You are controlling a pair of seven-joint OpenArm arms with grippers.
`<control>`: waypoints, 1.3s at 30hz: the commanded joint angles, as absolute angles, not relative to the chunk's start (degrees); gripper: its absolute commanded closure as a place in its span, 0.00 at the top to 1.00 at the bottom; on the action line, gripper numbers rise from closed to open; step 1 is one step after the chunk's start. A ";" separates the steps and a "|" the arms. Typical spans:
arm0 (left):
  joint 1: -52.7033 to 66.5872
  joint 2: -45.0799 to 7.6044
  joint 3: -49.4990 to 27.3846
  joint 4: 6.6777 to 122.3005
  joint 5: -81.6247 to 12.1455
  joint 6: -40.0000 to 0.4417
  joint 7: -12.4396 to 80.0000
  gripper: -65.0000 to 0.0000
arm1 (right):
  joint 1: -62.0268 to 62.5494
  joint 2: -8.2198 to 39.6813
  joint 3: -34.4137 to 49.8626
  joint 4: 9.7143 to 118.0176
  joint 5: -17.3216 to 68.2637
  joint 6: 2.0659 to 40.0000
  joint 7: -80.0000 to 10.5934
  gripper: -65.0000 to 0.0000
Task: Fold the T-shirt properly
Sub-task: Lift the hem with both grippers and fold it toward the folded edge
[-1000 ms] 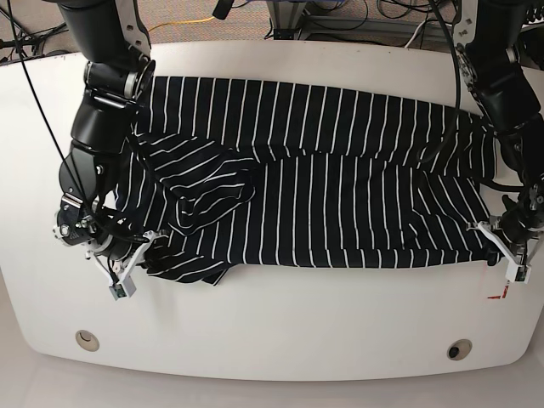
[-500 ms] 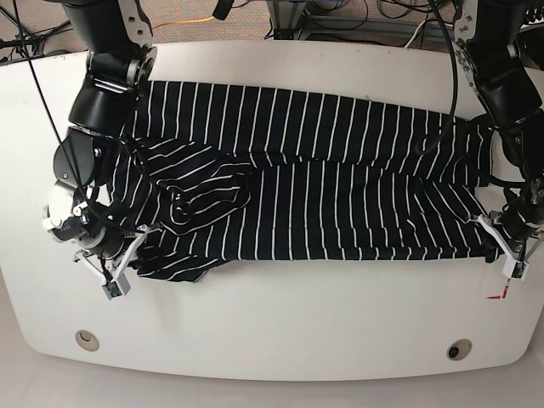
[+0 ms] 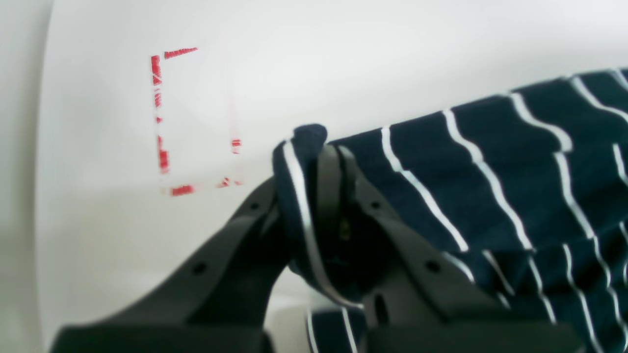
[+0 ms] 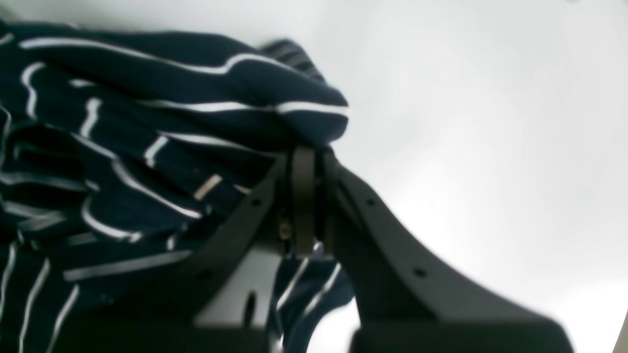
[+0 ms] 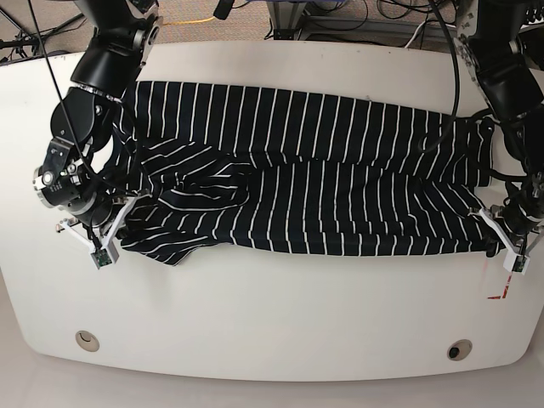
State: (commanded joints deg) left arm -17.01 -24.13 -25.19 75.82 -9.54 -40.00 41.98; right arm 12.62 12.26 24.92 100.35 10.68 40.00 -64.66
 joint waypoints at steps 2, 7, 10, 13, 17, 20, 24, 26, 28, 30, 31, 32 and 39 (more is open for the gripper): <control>-14.90 -24.75 -25.10 76.70 -9.54 -40.00 41.98 0.00 | 10.24 12.09 25.63 102.20 10.77 40.00 -65.36 0.00; -10.77 -24.92 -25.19 78.02 -9.54 -40.00 41.80 0.00 | 3.47 10.86 26.15 106.59 13.32 40.00 -65.36 0.00; -8.75 -24.92 -25.19 78.20 -9.54 -40.00 41.80 0.00 | 0.40 10.42 27.74 108.62 15.69 40.00 -65.45 0.00; -6.99 -25.63 -25.19 78.20 -9.54 -40.00 41.80 0.00 | -2.42 10.42 29.67 110.73 18.42 40.00 -68.18 0.00; -5.49 -26.42 -25.01 78.02 -9.54 -40.00 41.80 0.00 | -5.23 9.63 32.57 111.08 21.58 40.00 -69.14 0.00; -4.26 -26.59 -25.01 78.02 -9.45 -40.00 41.80 0.00 | -7.16 9.45 33.71 111.08 22.29 40.00 -69.14 0.00; -3.65 -26.59 -25.01 78.02 -9.45 -40.00 41.80 0.00 | -9.63 9.27 33.63 111.08 22.37 40.00 -69.14 0.00; -3.21 -26.68 -25.01 78.02 -9.45 -40.00 41.89 0.00 | -10.68 8.66 33.54 111.08 22.37 40.00 -69.14 0.00; -2.07 -26.86 -24.92 78.11 -9.45 -40.00 41.89 0.00 | -11.47 7.78 33.63 111.08 21.85 40.00 -69.14 0.00; -1.45 -27.47 -24.66 78.11 -9.45 -40.00 41.98 0.00 | -11.91 7.60 33.63 110.90 21.85 40.00 -69.14 0.03; -1.36 -27.56 -23.96 78.02 -9.45 -40.00 41.98 0.00 | -12.00 7.60 33.63 110.81 21.85 40.00 -69.14 0.07; -1.19 -27.82 -22.46 78.02 -9.45 -40.00 42.07 0.00 | -12.35 7.52 33.63 110.81 21.76 40.00 -69.14 0.15; -1.10 -29.32 -19.47 78.29 -9.71 -40.00 42.15 0.46 | -13.85 7.69 33.98 112.92 22.37 40.00 -69.14 0.79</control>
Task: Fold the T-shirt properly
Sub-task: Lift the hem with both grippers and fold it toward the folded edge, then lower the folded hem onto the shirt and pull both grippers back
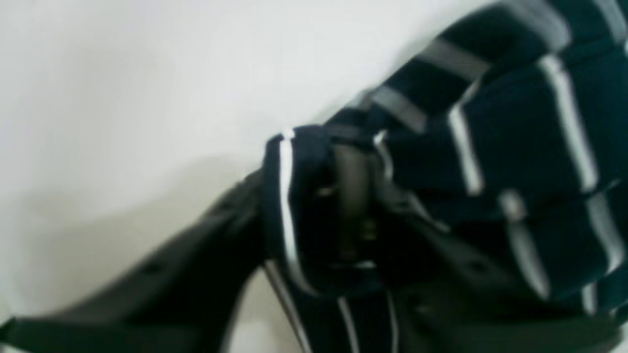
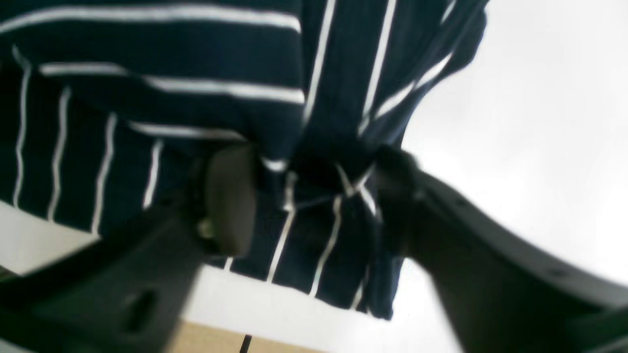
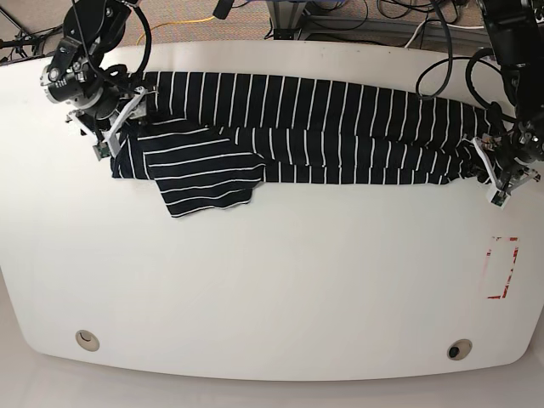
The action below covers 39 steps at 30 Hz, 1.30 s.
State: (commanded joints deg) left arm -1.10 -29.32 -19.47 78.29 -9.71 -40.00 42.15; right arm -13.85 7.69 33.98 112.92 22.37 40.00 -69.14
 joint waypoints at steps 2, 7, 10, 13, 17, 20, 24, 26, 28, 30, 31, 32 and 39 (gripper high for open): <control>-1.19 -29.41 -19.56 78.64 -9.89 -40.00 42.77 0.53 | -13.85 7.43 36.35 115.56 22.81 40.00 -69.23 0.83; -1.36 -29.05 -24.40 86.64 -9.89 -40.00 48.92 0.54 | -13.32 8.04 41.98 115.91 30.90 40.00 -69.23 0.81; -2.07 -28.44 -25.89 90.86 -11.30 -40.00 51.21 0.54 | -10.42 9.71 42.59 115.82 34.51 40.00 -69.32 0.81; -2.07 -28.35 -26.15 94.99 -16.48 -40.00 51.38 0.53 | -6.64 9.98 41.80 114.07 34.33 40.00 -71.96 0.81; -1.01 -28.00 -26.07 96.48 -17.98 -40.00 51.38 0.53 | -1.45 10.15 40.66 108.88 33.54 40.00 -72.57 0.81; -0.84 -25.19 -25.89 96.22 -17.98 -40.00 51.38 0.53 | 3.21 10.24 37.76 104.48 29.23 40.00 -72.57 0.80; 1.27 -23.96 -25.98 95.96 -16.57 -40.00 51.38 0.53 | 8.92 10.24 33.80 98.33 21.58 40.00 -71.96 0.70; 1.89 -22.81 -25.89 95.96 -15.52 -40.00 51.38 0.53 | 11.30 10.24 32.13 94.81 19.74 40.00 -71.08 0.66; 2.33 -20.35 -25.98 95.96 -14.02 -40.00 51.38 0.53 | 13.67 10.24 30.29 90.86 19.21 40.00 -70.02 0.63; 3.21 -19.56 -26.07 95.87 -12.09 -40.00 51.30 0.53 | 14.99 10.24 29.32 87.87 18.77 40.00 -69.67 0.63; 3.74 -19.12 -26.07 95.52 -10.77 -40.00 51.21 0.53 | 16.40 10.24 28.79 85.49 18.59 40.00 -69.58 0.63; 3.82 -18.77 -26.07 94.73 -10.15 -40.00 51.21 0.53 | 17.54 10.24 28.44 83.12 18.51 40.00 -69.49 0.63; 3.74 -17.89 -26.15 88.66 -8.66 -40.00 51.12 0.53 | 22.02 9.80 26.95 71.25 19.03 40.00 -69.41 0.62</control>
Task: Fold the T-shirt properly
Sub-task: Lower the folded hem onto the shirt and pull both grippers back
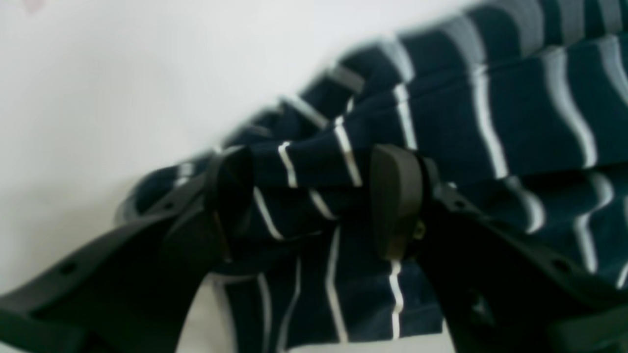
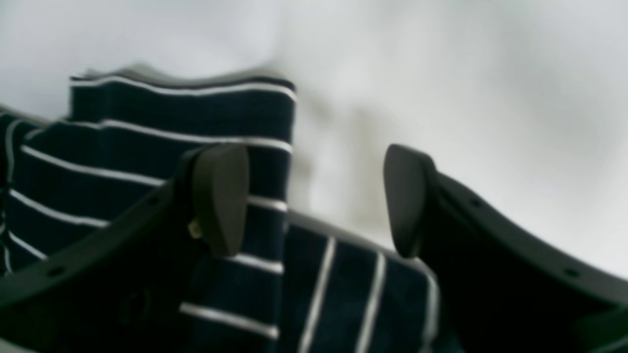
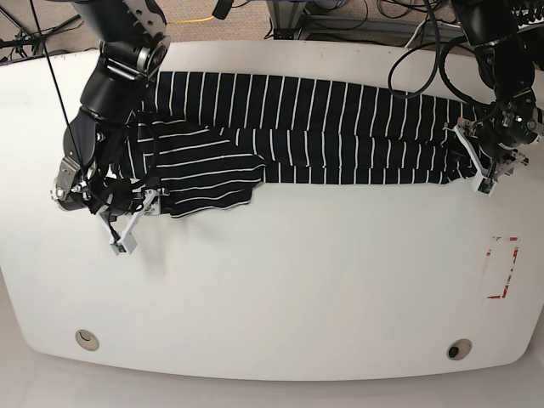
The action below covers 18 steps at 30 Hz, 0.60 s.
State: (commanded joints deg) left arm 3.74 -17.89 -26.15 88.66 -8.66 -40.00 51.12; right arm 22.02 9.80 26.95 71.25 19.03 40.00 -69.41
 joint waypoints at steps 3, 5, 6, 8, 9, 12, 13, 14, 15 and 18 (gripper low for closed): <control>3.74 -18.07 -26.15 86.29 -8.75 -40.00 51.12 0.53 | 22.02 9.10 26.86 69.93 19.03 40.00 -67.74 0.62; 3.74 -19.03 -26.15 85.76 -8.75 -40.00 51.03 0.53 | 22.02 8.04 26.86 69.23 18.68 40.00 -67.47 0.61; 3.74 -19.12 -26.15 85.67 -8.75 -40.00 51.03 0.53 | 22.02 7.87 26.86 69.14 18.77 40.00 -67.47 0.61; 3.82 -19.21 -26.15 85.67 -8.75 -40.00 51.03 0.53 | 21.85 7.34 26.86 69.14 19.12 40.00 -67.47 0.60; 3.82 -19.30 -26.15 85.67 -8.75 -40.00 50.68 0.53 | 21.76 7.25 26.86 69.14 19.12 40.00 -67.47 0.57; 4.00 -19.30 -26.15 85.85 -8.75 -40.00 49.19 0.53 | 21.58 5.67 26.86 69.14 19.12 40.00 -67.47 0.36; 4.00 -19.30 -26.15 85.67 -8.66 -40.00 49.01 0.53 | 21.49 5.58 26.86 69.14 19.12 40.00 -67.47 0.29; 4.00 -19.30 -26.15 85.67 -8.66 -40.00 48.75 0.53 | 21.49 5.49 26.86 69.23 19.12 40.00 -67.47 0.17; 4.00 -19.30 -26.15 85.67 -8.66 -40.00 48.75 0.53 | 21.49 5.41 26.95 69.49 19.12 40.00 -67.47 0.05; 4.00 -19.30 -25.98 85.76 -8.66 -40.00 48.75 0.53 | 21.32 5.41 27.21 72.40 20.79 40.00 -67.56 0.00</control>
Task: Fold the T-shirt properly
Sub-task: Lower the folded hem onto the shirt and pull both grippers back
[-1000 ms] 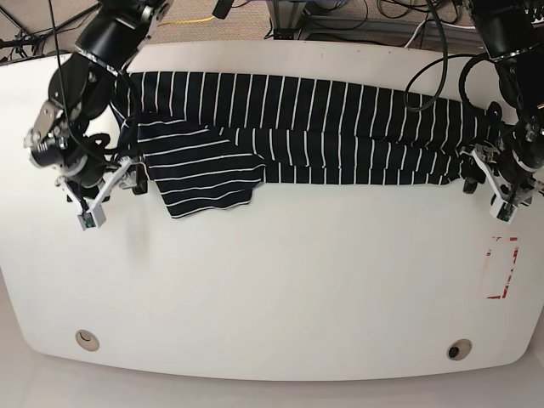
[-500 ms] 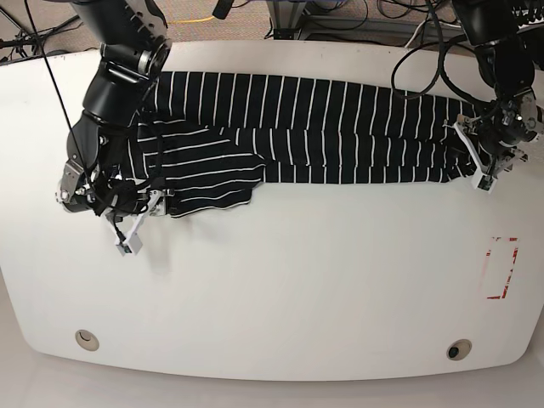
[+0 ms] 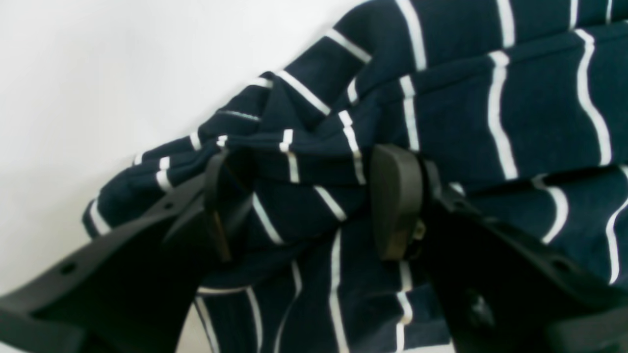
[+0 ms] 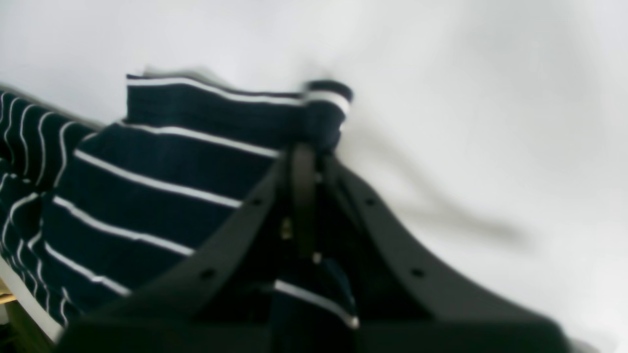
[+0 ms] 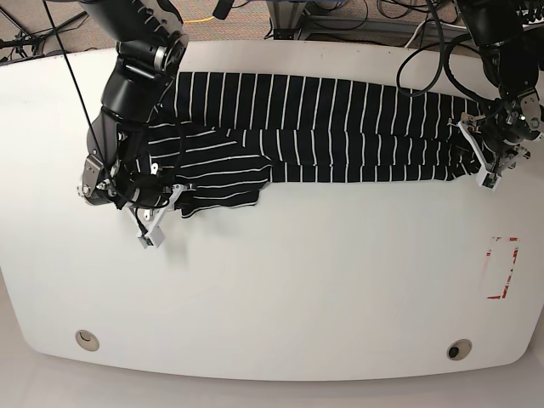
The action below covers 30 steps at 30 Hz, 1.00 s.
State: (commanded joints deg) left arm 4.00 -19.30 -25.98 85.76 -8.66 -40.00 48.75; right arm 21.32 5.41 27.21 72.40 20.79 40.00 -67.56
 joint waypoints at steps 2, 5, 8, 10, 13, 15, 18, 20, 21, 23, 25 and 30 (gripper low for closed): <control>4.00 -19.30 -25.98 85.67 -8.66 -40.00 48.75 0.53 | 18.86 5.67 27.21 77.05 23.87 40.00 -67.65 0.00; 4.00 -19.38 -25.98 85.67 -8.66 -40.00 48.75 0.53 | 16.66 6.37 27.21 83.30 28.00 40.00 -69.93 0.00; 4.00 -19.47 -25.98 85.67 -8.66 -40.00 48.75 0.53 | 14.73 7.08 27.38 87.16 30.29 40.00 -74.86 0.00; 4.00 -19.56 -25.98 85.58 -8.66 -40.00 48.75 0.53 | 12.35 7.34 28.35 89.54 31.60 40.00 -75.21 0.00; 4.09 -19.56 -25.98 85.58 -8.57 -40.00 48.75 0.53 | 8.04 7.34 29.76 92.70 33.27 40.00 -75.47 0.00; 4.09 -19.56 -25.98 85.49 -8.57 -40.00 48.75 0.53 | 5.23 7.34 30.29 94.73 34.51 40.00 -75.65 0.00; 4.09 -19.56 -25.89 85.49 -8.57 -40.00 48.75 0.53 | 1.63 7.34 31.43 96.48 36.35 40.00 -75.65 0.00; 4.09 -19.56 -25.89 85.49 -8.57 -40.00 48.75 0.53 | -0.57 7.34 32.57 98.07 37.76 40.00 -75.65 0.00; 4.09 -19.56 -25.89 85.49 -8.57 -40.00 48.75 0.53 | -1.54 7.34 32.84 98.59 38.20 40.00 -75.65 0.00; 4.09 -19.65 -25.89 85.49 -8.57 -40.00 48.75 0.53 | -3.21 7.34 33.01 99.56 38.81 40.00 -75.65 0.00; 4.09 -19.65 -25.89 85.49 -8.57 -40.00 48.75 0.53 | -4.35 7.34 33.01 100.44 38.90 40.00 -75.65 0.00; 4.09 -19.82 -25.80 84.26 -8.57 -40.00 48.75 0.53 | -6.20 7.34 33.63 103.34 38.90 40.00 -75.65 0.00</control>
